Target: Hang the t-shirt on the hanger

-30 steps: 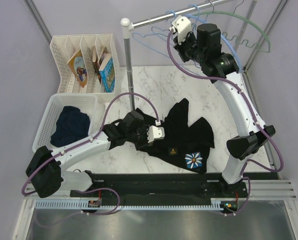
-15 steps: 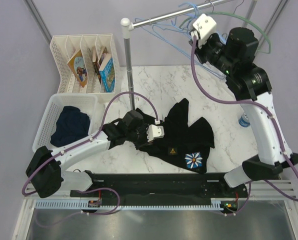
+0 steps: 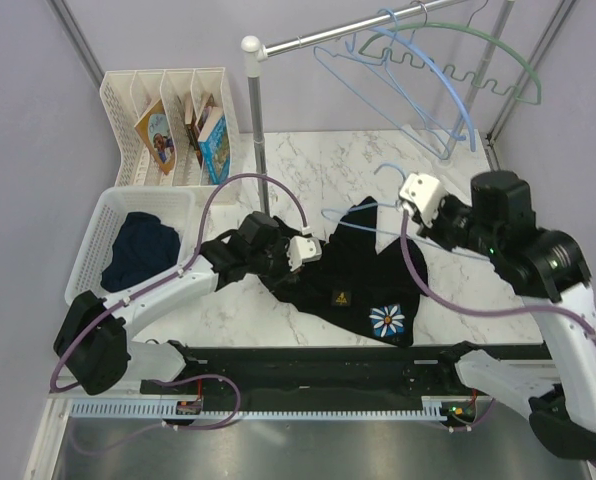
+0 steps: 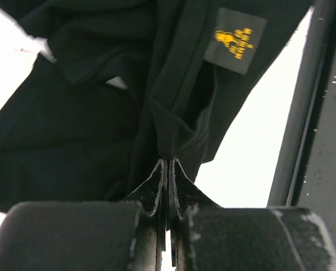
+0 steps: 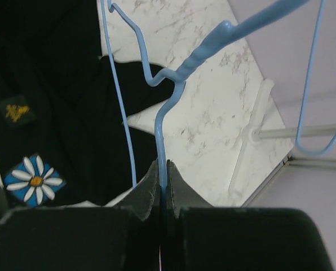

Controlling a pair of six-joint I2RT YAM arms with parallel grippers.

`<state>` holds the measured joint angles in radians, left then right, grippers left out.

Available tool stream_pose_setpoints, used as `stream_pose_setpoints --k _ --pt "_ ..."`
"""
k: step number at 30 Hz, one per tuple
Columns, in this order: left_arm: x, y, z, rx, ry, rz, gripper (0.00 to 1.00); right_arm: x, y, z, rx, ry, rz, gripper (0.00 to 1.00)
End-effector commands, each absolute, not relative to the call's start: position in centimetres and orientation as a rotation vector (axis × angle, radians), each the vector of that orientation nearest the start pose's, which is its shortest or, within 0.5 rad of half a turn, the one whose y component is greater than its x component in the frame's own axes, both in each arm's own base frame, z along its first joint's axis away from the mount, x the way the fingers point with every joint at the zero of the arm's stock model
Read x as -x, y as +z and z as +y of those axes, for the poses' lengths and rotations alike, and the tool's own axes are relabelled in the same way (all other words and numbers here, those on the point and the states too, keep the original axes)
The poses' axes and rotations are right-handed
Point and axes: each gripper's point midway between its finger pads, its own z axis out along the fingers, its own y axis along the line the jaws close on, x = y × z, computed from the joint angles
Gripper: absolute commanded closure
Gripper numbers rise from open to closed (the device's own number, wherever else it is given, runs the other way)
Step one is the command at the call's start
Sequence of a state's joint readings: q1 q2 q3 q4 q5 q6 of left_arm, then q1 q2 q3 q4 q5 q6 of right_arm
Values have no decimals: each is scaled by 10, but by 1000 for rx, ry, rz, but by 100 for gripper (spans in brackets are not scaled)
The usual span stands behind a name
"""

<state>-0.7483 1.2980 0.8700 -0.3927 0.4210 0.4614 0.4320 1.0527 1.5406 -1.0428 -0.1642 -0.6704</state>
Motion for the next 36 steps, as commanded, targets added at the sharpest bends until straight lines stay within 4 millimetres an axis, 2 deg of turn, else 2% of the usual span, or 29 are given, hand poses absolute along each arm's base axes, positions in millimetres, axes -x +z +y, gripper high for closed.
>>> stream_pose_setpoints --k 1,3,5,8,11,12,19,23,28,36 --pt "-214 131 -270 -1444 -709 1857 98 -185 325 82 1239 8 1842 100" --pt "-216 132 -269 -1432 -714 1860 98 -162 316 81 1308 64 1846 100" --pt "-218 131 -267 -1420 -712 1874 98 -147 313 83 1361 108 1831 100" --pt "-217 132 -268 -1409 -732 1881 98 -142 305 85 1412 140 1837 100" --pt "-217 134 -268 -1402 -743 1879 98 -139 285 91 1483 199 1858 100" --pt "-217 135 -269 -1401 -744 1880 98 -136 272 94 1506 232 1876 100" --pt "-214 138 -270 -1405 -765 1872 98 -152 238 116 1474 341 1882 100" --pt "-214 140 -269 -1410 -759 1863 98 -166 238 123 1454 335 1872 100" --pt "-211 137 -266 -1422 -755 1865 98 -178 250 120 1438 264 1838 100" --pt "-213 141 -267 -1422 -750 1854 98 -189 247 123 1433 251 1830 100"
